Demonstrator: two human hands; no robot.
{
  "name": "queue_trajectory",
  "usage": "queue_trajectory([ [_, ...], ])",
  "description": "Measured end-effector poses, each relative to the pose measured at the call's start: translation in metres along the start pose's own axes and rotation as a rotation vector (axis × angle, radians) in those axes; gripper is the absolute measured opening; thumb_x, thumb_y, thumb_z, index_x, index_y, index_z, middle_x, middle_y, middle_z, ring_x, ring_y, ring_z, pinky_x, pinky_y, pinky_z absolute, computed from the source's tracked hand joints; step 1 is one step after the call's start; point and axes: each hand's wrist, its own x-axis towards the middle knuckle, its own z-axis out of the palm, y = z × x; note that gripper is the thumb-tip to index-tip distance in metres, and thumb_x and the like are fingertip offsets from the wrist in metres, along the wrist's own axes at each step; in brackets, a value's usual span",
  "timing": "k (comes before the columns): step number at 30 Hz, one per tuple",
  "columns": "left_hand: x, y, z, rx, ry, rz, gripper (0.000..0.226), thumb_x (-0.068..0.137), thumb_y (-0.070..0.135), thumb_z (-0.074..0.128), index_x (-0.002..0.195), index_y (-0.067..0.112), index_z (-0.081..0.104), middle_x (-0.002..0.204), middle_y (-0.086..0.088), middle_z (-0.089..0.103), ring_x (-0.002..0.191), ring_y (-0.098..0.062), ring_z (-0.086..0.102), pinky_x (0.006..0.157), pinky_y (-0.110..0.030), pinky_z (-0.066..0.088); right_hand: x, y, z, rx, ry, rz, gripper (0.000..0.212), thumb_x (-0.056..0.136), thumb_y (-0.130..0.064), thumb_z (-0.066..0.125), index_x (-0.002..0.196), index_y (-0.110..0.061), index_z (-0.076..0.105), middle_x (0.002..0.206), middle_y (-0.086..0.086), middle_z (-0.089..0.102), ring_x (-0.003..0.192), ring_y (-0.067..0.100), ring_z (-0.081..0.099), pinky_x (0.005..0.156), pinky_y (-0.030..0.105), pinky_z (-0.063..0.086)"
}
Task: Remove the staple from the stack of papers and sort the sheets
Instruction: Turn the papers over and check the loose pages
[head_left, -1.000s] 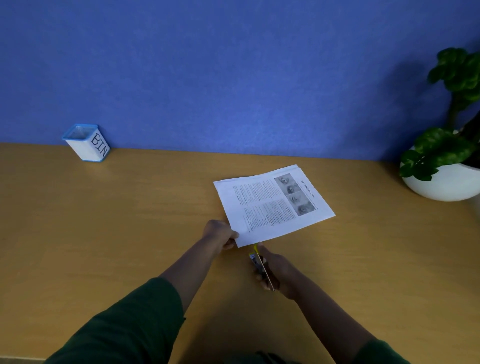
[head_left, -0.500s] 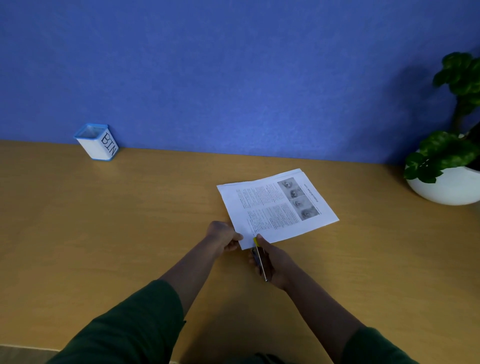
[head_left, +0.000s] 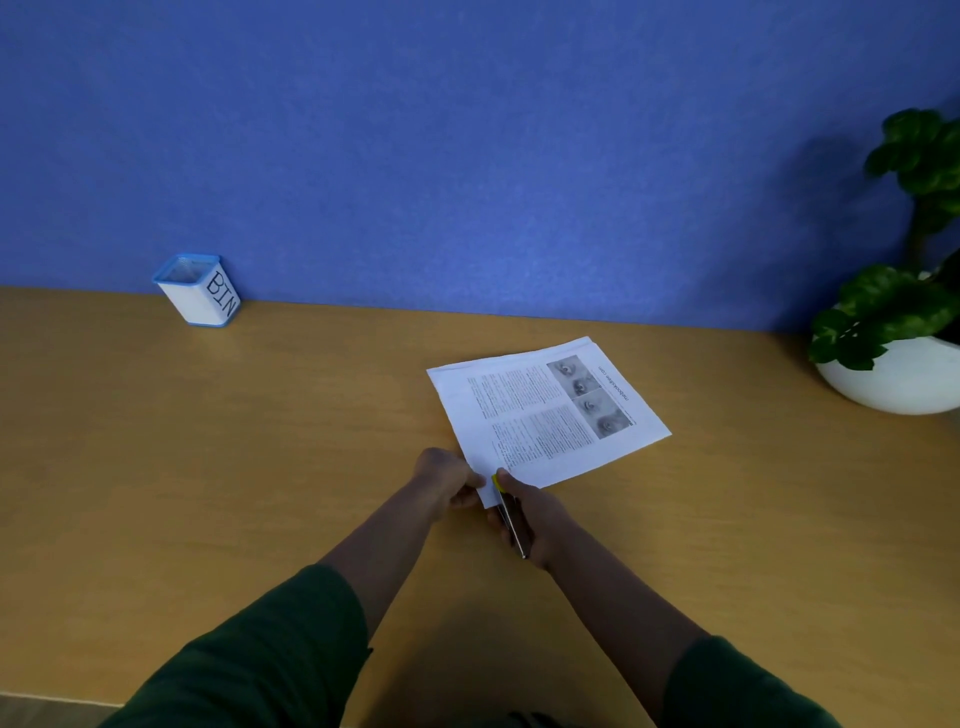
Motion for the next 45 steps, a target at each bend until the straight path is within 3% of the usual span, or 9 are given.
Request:
queue_trajectory([
  [10,-0.002,0.004,0.004,-0.029,-0.023,-0.036,0.013,0.074,-0.011,0.07,0.076,-0.002,0.061,0.078,-0.014,0.064,0.064,-0.023,0.063,0.036,-0.021,0.047,0.011,0.005,0.008,-0.044,0.226,0.013,0.033,0.085,-0.038,0.063,0.091,-0.006,0.064,0.067,0.007,0.055,0.052,0.017,0.045,0.046,0.027,0.033],
  [13,-0.001,0.006,0.003,-0.047,-0.031,-0.041,0.014,0.075,-0.012,0.069,0.076,-0.001,0.06,0.083,-0.015,0.064,0.068,-0.024,0.064,0.039,-0.024,0.05,0.007,0.0,0.003,-0.023,0.146,-0.013,0.029,0.085,-0.034,0.065,0.09,-0.005,0.064,0.065,0.007,0.057,0.052,0.016,0.047,0.045,0.025,0.034],
  [16,-0.001,0.007,0.002,-0.061,-0.038,-0.042,0.016,0.077,-0.012,0.067,0.089,-0.005,0.061,0.095,-0.017,0.064,0.08,-0.028,0.064,0.045,-0.027,0.051,0.003,-0.003,-0.008,-0.096,0.025,-0.031,0.038,0.085,-0.039,0.065,0.101,-0.005,0.063,0.079,0.009,0.059,0.06,0.017,0.052,0.045,0.024,0.04],
  [22,0.0,0.011,0.004,-0.091,-0.079,-0.084,0.023,0.084,-0.01,0.059,0.106,-0.005,0.057,0.104,-0.018,0.062,0.09,-0.032,0.063,0.059,-0.035,0.053,-0.009,-0.007,-0.035,-0.261,0.046,0.072,0.038,0.086,-0.049,0.058,0.076,-0.012,0.06,0.071,0.005,0.055,0.061,0.017,0.053,0.044,0.02,0.033],
  [25,0.001,0.01,0.004,-0.093,-0.094,-0.107,0.03,0.086,-0.007,0.056,0.115,-0.004,0.054,0.104,-0.019,0.06,0.091,-0.031,0.061,0.058,-0.035,0.052,-0.011,-0.015,-0.052,-0.282,0.183,-0.011,0.039,0.086,-0.048,0.058,0.081,-0.01,0.063,0.077,0.007,0.056,0.064,0.017,0.051,0.048,0.022,0.035],
  [29,0.002,0.009,0.005,-0.089,-0.091,-0.121,0.033,0.086,-0.006,0.055,0.119,-0.004,0.052,0.104,-0.02,0.06,0.091,-0.031,0.061,0.058,-0.035,0.054,-0.009,-0.029,-0.09,-0.499,0.551,-0.226,0.036,0.085,-0.046,0.06,0.077,-0.011,0.057,0.082,0.01,0.057,0.068,0.02,0.05,0.056,0.026,0.034],
  [34,0.004,0.008,0.007,-0.075,-0.075,-0.122,0.032,0.087,-0.008,0.053,0.119,-0.006,0.05,0.104,-0.021,0.059,0.091,-0.032,0.061,0.058,-0.035,0.053,-0.011,-0.034,-0.146,-0.822,0.925,-0.218,0.049,0.08,-0.05,0.062,0.11,-0.012,0.059,0.11,0.011,0.064,0.101,0.032,0.06,0.076,0.035,0.044],
  [39,0.004,0.007,0.011,-0.051,-0.059,-0.119,0.033,0.087,-0.008,0.054,0.12,-0.007,0.05,0.116,-0.025,0.06,0.096,-0.035,0.063,0.055,-0.034,0.052,-0.009,-0.032,-0.169,-0.95,1.048,-0.187,0.051,0.081,-0.049,0.063,0.112,-0.01,0.058,0.11,0.013,0.063,0.102,0.033,0.059,0.08,0.039,0.048],
  [45,0.005,0.007,0.011,-0.04,-0.055,-0.115,0.031,0.086,-0.009,0.054,0.117,-0.007,0.051,0.105,-0.022,0.059,0.09,-0.032,0.061,0.053,-0.034,0.051,-0.006,-0.037,-0.176,-0.987,1.094,-0.137,0.058,0.08,-0.051,0.063,0.116,-0.006,0.055,0.114,0.015,0.061,0.107,0.033,0.057,0.082,0.04,0.048],
])
